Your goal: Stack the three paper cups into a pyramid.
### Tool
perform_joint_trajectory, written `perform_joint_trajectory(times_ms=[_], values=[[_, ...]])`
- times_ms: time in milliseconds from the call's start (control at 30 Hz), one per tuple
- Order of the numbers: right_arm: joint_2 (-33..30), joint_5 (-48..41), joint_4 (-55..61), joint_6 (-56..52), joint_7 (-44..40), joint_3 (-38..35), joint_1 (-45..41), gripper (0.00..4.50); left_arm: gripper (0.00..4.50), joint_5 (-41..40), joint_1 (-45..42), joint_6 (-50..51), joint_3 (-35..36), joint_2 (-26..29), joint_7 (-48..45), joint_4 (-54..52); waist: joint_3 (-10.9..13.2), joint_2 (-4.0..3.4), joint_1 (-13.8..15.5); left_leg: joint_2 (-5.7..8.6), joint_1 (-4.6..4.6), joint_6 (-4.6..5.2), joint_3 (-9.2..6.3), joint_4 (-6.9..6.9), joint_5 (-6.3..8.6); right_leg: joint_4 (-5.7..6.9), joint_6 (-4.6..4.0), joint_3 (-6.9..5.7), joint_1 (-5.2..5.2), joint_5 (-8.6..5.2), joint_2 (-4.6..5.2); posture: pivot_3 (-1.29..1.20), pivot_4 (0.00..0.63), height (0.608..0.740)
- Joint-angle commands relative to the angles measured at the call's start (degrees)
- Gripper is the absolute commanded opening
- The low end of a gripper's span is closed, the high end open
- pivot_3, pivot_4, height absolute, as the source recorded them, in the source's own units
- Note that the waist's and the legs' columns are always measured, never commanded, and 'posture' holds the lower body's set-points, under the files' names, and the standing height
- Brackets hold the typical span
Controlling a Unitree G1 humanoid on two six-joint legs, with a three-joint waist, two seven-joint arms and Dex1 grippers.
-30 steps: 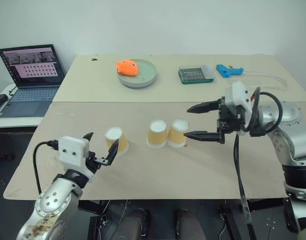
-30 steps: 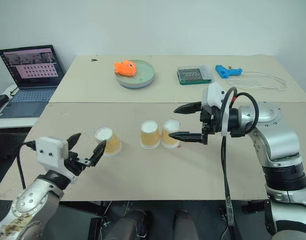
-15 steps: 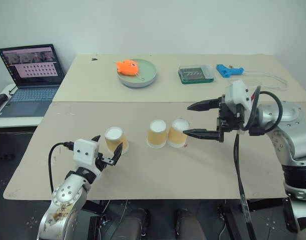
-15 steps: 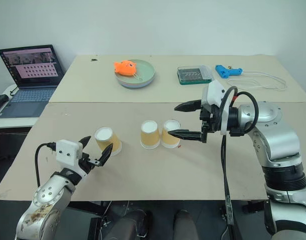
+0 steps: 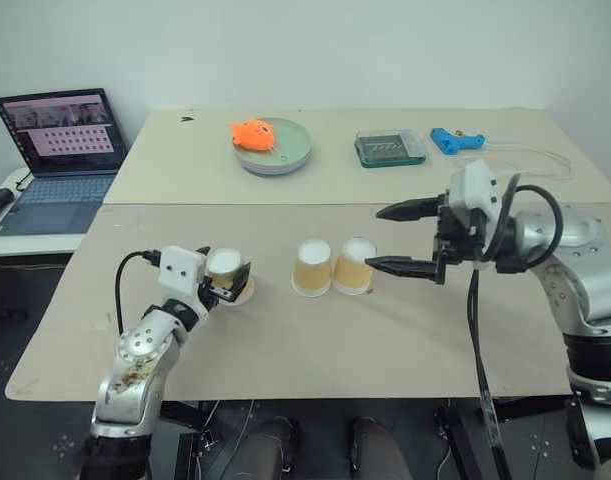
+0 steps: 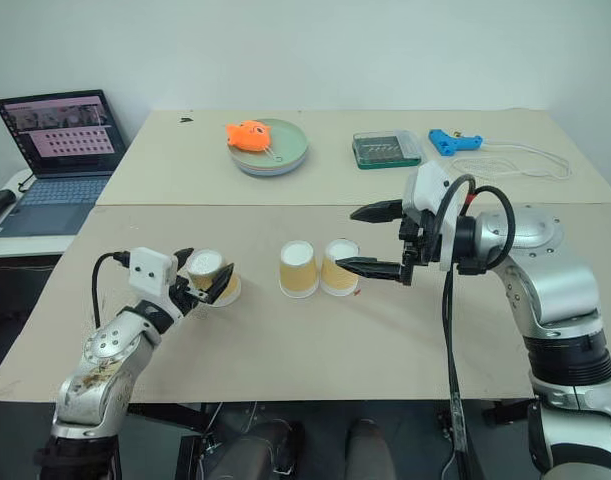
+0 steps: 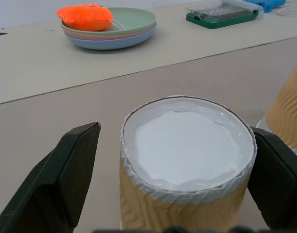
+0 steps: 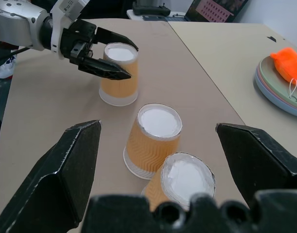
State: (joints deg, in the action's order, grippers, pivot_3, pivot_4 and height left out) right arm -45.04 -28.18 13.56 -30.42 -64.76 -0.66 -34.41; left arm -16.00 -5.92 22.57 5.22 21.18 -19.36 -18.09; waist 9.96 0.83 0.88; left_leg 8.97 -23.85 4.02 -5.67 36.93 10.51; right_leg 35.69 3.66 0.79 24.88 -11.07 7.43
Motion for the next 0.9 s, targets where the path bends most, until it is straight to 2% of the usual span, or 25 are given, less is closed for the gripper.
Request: perform_joint_trajectory(times_ms=[33, 233, 367, 433, 467, 600, 733, 833, 900], values=[[-0.7, -0.7, 2.1, 0.8, 0.7, -1.9, -0.2, 4.44, 4.5, -0.6, -1.6, 0.1, 0.8, 0.3, -0.9, 0.5, 0.0, 0.0, -0.1, 0.0, 0.0, 0.0, 0.0, 0.0, 0.0, 0.0, 0.0, 0.0, 0.01, 0.0, 0.0, 0.0, 0.15, 0.73], [-0.9, -0.9, 2.5, 0.7, 1.0, -2.1, 0.1, 4.44, 4.5, -0.4, -1.6, 0.0, 0.6, 0.4, -1.7, 0.5, 0.0, 0.0, -0.1, 0.0, 0.0, 0.0, -0.01, 0.0, 0.0, 0.01, -0.01, 0.0, 0.02, 0.01, 0.0, 0.0, 0.15, 0.73], [-0.9, -0.9, 2.6, 0.6, 1.4, -2.1, 0.1, 4.5, 3.54, -0.5, -1.9, 0.2, 0.8, 0.4, -2.1, 0.4, 0.0, 0.0, -0.1, 0.0, 0.0, 0.0, -0.01, 0.0, 0.0, 0.01, -0.01, 0.01, 0.01, 0.01, 0.0, 0.0, 0.15, 0.73], [-1.0, -0.8, 2.6, 0.6, 1.5, -2.0, 0.1, 4.5, 2.77, -0.3, -2.1, 0.5, 0.7, 0.5, -2.1, 0.4, 0.0, 0.0, -0.1, 0.0, 0.0, 0.0, -0.01, 0.0, 0.0, 0.01, -0.01, 0.01, 0.02, 0.01, 0.0, 0.0, 0.15, 0.73], [-1.0, -0.8, 2.6, 0.6, 1.6, -2.0, 0.1, 4.5, 2.58, -0.3, -2.2, 0.6, 0.7, 0.6, -2.2, 0.4, 0.0, 0.0, -0.1, 0.0, 0.0, 0.0, 0.0, 0.0, 0.0, 0.01, -0.01, 0.01, 0.02, 0.01, 0.0, 0.0, 0.15, 0.73], [-1.1, -0.6, 2.5, 0.6, 1.9, -1.9, 0.1, 4.5, 2.51, -0.2, -2.7, 1.2, 0.7, 0.6, -2.1, 0.4, 0.0, 0.0, -0.1, 0.0, 0.0, 0.0, -0.01, 0.0, 0.0, 0.02, -0.01, 0.0, 0.02, 0.01, 0.0, 0.0, 0.15, 0.73], [-1.0, -0.4, 2.6, 0.5, 2.6, -1.8, 0.0, 4.5, 2.51, -1.3, -6.8, 2.3, 1.6, 0.7, -2.3, 1.1, 0.0, 0.01, -0.1, 0.0, 0.0, 0.0, -0.01, 0.0, 0.0, 0.02, -0.01, 0.0, 0.02, 0.01, 0.0, 0.0, 0.15, 0.73], [-1.1, -0.2, 2.5, 0.2, 3.5, -1.9, -0.3, 4.5, 2.51, -2.6, -14.9, 3.0, 2.9, 3.7, -5.6, 5.0, 0.0, 0.08, 0.2, 0.01, 0.0, 0.0, -0.02, 0.01, 0.0, 0.05, 0.0, -0.02, 0.02, 0.0, 0.0, 0.0, 0.15, 0.73], [-1.4, -0.7, 3.3, -0.1, 3.6, -2.3, 0.4, 4.5, 2.51, -5.5, -22.8, 4.1, 3.0, 7.3, -11.7, 8.7, 0.1, 0.13, 0.2, 0.0, -0.02, -0.03, -0.04, 0.02, -0.02, 0.07, 0.0, -0.05, 0.05, 0.0, -0.02, 0.0, 0.15, 0.73]])
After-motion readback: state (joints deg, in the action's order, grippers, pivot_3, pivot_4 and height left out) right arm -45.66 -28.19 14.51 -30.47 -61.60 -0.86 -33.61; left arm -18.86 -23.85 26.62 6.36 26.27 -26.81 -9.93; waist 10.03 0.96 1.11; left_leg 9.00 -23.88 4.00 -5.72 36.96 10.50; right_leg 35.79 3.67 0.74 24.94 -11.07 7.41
